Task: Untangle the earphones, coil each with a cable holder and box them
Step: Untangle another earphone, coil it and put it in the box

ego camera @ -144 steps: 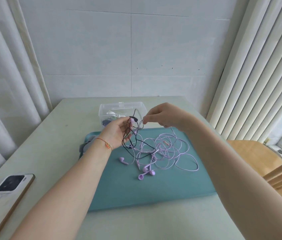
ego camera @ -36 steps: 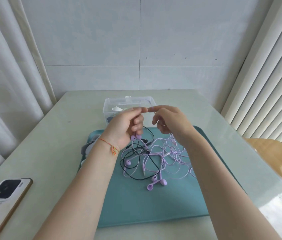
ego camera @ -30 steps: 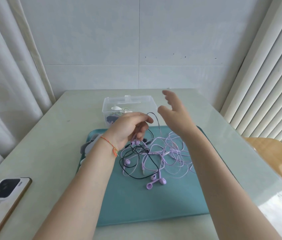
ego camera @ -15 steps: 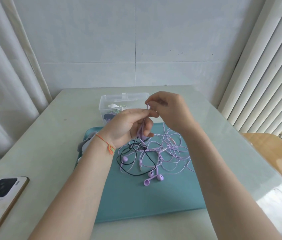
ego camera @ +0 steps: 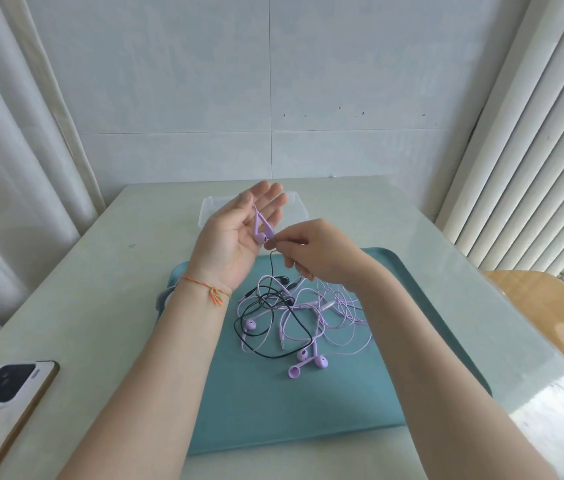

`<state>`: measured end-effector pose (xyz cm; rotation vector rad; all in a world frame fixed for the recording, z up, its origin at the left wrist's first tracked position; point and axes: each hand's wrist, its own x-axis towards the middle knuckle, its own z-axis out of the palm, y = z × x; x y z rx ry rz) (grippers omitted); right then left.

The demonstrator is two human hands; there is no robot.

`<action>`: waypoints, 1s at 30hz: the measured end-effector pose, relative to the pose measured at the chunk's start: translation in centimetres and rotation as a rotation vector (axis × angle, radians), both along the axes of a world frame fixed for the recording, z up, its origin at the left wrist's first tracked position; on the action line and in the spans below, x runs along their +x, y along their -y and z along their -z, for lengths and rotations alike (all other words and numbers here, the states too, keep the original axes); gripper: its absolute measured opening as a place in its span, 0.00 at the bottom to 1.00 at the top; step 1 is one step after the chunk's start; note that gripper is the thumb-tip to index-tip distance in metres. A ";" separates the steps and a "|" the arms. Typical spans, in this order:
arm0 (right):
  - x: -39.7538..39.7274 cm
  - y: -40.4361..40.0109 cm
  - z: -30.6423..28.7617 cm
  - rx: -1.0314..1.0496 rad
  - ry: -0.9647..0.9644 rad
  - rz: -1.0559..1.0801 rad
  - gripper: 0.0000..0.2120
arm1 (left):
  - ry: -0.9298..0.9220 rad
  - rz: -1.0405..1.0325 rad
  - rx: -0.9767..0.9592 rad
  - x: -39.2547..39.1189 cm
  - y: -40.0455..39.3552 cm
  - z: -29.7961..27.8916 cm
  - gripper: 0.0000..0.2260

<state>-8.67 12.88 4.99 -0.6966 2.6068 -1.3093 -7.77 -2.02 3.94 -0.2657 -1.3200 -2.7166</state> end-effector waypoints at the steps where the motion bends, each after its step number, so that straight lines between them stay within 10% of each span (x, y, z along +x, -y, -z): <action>1: 0.0 0.0 0.0 0.015 0.002 -0.009 0.10 | 0.002 -0.035 -0.011 -0.2 0.2 0.2 0.12; 14: 0.3 -0.4 -1.2 -0.007 -0.109 0.044 0.07 | 0.076 -0.164 -0.540 -0.6 -0.5 1.9 0.13; 23: 1.1 -0.9 -2.1 0.086 -0.106 -0.053 0.05 | 0.219 -0.187 -0.236 -0.6 -0.7 1.4 0.12; 30: -0.1 -1.0 -1.5 -0.003 -0.237 0.082 0.08 | 0.161 -0.015 -0.459 -0.2 -0.9 1.6 0.11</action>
